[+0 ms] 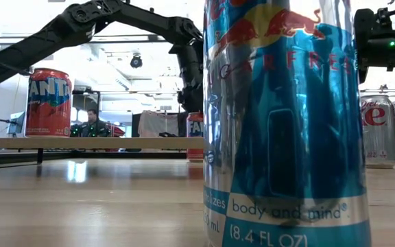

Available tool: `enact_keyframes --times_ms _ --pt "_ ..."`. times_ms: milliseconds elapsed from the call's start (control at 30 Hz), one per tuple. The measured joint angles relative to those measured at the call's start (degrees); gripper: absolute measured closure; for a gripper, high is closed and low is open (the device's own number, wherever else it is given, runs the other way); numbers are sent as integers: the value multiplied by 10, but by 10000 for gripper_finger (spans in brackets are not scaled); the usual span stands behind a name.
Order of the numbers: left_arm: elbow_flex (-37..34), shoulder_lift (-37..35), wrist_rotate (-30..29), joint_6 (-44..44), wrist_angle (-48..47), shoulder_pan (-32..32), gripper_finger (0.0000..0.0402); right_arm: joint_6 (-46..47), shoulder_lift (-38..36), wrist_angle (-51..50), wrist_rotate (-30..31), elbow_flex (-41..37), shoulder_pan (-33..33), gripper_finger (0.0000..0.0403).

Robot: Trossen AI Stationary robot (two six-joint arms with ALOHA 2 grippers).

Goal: Place canned beverage on shelf
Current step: Put the red soda can on the shelf aligned with the other red soda can

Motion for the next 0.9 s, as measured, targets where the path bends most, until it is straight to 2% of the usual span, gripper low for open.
enact_keyframes --times_ms 133,233,367,567,900 --pt "-9 -1 -10 5 2 0 108 0 0 0 0 0 0 245" --pt "-15 -3 -9 9 6 0 129 0 0 0 0 0 0 245" --pt "-18 -3 -7 29 3 0 126 0 0 0 0 0 0 245" --pt "-19 -3 12 129 -11 -1 95 0 0 0 0 0 0 245" --pt "-19 -2 29 237 -29 -4 95 0 0 0 0 0 0 245"
